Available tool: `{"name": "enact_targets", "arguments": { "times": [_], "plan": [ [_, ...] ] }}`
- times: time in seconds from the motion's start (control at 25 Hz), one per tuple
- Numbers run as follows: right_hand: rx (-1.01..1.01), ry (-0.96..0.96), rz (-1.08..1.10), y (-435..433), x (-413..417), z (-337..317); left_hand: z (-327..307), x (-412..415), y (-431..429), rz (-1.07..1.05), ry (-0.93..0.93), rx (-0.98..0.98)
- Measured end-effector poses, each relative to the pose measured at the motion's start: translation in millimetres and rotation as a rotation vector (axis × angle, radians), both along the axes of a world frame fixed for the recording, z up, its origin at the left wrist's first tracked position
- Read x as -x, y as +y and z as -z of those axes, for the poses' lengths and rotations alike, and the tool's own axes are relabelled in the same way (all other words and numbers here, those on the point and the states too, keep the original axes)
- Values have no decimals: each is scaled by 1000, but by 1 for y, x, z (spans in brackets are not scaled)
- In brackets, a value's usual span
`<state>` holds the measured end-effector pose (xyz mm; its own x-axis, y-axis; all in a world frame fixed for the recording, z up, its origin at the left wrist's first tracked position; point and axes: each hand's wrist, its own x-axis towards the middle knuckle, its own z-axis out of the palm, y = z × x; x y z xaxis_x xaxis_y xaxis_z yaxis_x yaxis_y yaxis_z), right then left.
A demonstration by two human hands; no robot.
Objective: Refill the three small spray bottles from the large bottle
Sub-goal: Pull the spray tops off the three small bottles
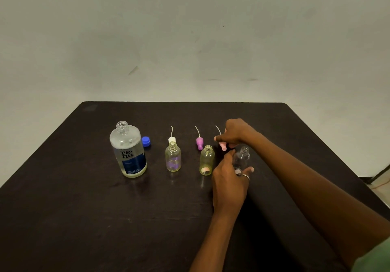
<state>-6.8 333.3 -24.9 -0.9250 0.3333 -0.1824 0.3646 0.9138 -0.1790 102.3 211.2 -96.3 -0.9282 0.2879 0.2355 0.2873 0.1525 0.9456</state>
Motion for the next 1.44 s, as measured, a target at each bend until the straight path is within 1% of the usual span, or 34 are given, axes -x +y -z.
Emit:
{"name": "enact_targets", "arguments": {
  "times": [0.36,0.64,1.08,1.44],
  "plan": [
    [28,8,-4,2,-3,1,0,0,0,12,12,-12],
    [-30,39,-37,4,-3,6,2,0,1,2,9,-17],
    [-21,59,-21,2,-5,3,5,2,2,-3,27,-15],
    [2,62,19,0,-13,-9,4,0,0,-10,-2,-2]
  ]
}}
